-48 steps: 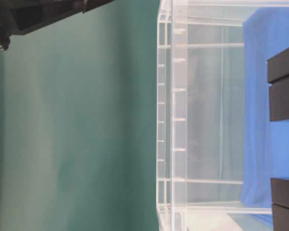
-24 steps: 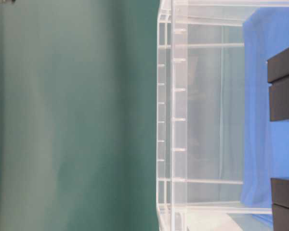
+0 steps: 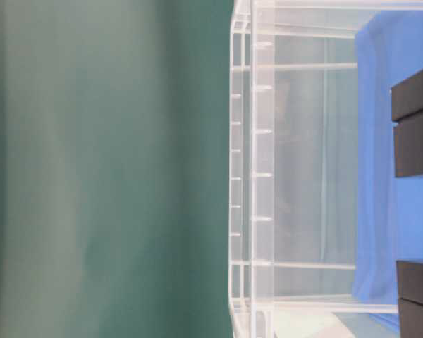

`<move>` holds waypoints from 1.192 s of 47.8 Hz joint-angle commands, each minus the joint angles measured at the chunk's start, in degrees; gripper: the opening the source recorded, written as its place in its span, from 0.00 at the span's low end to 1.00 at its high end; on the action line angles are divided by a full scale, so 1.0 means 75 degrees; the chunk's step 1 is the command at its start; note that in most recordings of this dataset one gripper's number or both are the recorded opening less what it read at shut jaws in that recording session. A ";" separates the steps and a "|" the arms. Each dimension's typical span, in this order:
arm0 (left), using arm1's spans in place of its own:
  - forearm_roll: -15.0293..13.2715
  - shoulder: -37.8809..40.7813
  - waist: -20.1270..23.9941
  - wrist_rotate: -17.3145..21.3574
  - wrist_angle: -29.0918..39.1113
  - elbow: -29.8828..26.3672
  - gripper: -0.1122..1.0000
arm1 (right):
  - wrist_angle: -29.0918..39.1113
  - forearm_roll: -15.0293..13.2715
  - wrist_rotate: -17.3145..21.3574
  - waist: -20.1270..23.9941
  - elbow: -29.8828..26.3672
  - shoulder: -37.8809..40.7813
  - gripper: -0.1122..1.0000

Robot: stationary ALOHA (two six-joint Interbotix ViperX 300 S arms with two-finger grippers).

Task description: Take the box out of the case with the right arm.

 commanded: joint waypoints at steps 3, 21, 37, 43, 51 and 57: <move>0.0023 0.0000 0.0023 -0.0012 -0.0059 -0.0152 0.10 | 0.0012 -0.0012 0.0000 0.0047 -0.0082 -0.0070 0.91; 0.0012 0.0000 0.0023 -0.0012 -0.0047 -0.0152 0.10 | 0.0023 -0.0082 -0.0586 -0.0504 -0.0023 -0.0129 0.89; 0.0012 0.0000 0.0023 -0.0012 -0.0047 -0.0152 0.10 | 0.0000 -0.0082 -0.2965 -0.2566 0.0035 -0.0293 0.89; 0.0012 0.0000 0.0023 -0.0023 -0.0059 -0.0152 0.10 | -0.0035 -0.0105 -0.3750 -0.3234 0.0047 -0.0305 0.89; 0.0023 0.0000 0.0023 -0.0023 -0.0141 -0.0152 0.10 | -0.0117 -0.0223 -0.4547 -0.3973 0.0047 -0.0316 0.89; 0.0012 0.0000 0.0023 -0.0035 -0.0164 -0.0152 0.10 | -0.0340 -0.0223 -0.4992 -0.4441 0.0070 -0.0305 0.89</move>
